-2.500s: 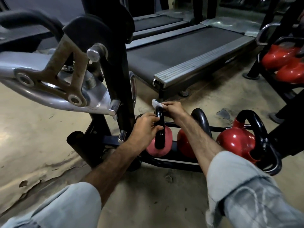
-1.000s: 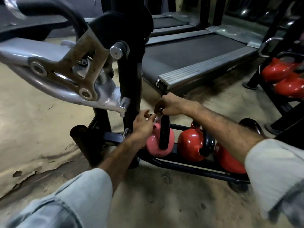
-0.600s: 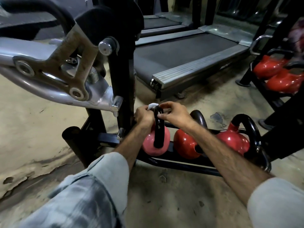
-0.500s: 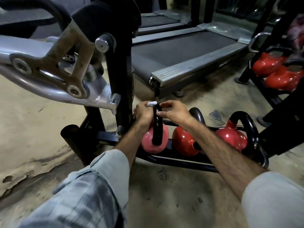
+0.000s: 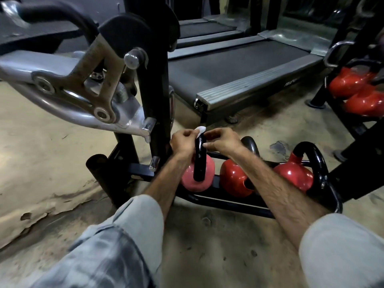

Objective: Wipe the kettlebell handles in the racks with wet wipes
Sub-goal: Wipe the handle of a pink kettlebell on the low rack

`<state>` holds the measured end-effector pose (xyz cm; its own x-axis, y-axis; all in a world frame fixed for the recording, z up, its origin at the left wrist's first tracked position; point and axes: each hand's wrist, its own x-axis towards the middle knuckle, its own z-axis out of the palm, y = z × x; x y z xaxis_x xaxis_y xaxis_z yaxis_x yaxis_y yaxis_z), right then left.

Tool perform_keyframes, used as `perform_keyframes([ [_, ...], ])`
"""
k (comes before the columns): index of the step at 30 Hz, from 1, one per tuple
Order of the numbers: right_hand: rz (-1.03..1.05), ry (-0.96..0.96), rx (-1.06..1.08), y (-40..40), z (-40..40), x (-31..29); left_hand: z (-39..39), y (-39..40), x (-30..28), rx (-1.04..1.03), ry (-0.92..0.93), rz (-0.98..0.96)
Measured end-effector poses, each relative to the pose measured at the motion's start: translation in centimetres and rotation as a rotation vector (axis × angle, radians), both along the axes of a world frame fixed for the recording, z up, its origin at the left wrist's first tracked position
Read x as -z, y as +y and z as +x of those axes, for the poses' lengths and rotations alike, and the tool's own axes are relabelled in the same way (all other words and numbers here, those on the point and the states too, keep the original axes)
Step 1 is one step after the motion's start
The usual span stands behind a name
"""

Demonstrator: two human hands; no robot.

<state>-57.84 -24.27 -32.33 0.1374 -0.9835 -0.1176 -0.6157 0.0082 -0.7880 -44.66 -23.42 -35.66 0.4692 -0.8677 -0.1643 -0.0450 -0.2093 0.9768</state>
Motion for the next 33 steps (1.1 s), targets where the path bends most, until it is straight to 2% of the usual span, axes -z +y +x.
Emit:
perform_keyframes([
  [4,0.021,-0.004,-0.007,0.2,-0.3,-0.3,-0.7,2.2,0.3,-0.055,-0.001,0.015],
  [7,0.075,0.073,-0.082,0.1,-0.4,-0.9,-0.6,5.8,3.2,-0.047,0.103,0.024],
  [11,0.032,0.121,-0.104,0.7,0.0,-1.0,-0.5,7.0,3.1,-0.014,0.109,-0.061],
  [16,-0.018,0.096,-0.066,1.4,0.1,-0.5,-0.9,6.3,1.1,0.02,-0.066,-0.119],
  [20,-0.034,0.005,-0.01,1.8,0.2,0.5,-1.2,11.7,3.5,0.067,-0.068,-0.122],
  [23,-0.092,-0.049,0.021,2.4,0.0,1.3,-1.1,12.8,4.4,0.051,-0.106,-0.138],
  [26,-0.12,-0.143,0.054,4.0,-0.3,2.2,-0.9,11.8,3.7,0.036,-0.219,-0.124],
  [28,-0.123,-0.189,0.06,5.8,-0.5,3.1,-0.7,12.0,3.4,0.101,-0.335,-0.072],
  [30,-0.129,-0.145,0.004,8.1,-1.1,3.7,-0.6,12.7,2.9,0.13,-0.386,0.002],
  [33,-0.133,-0.128,-0.151,11.3,-2.1,4.2,-0.9,13.1,1.5,-0.03,-0.148,0.054],
])
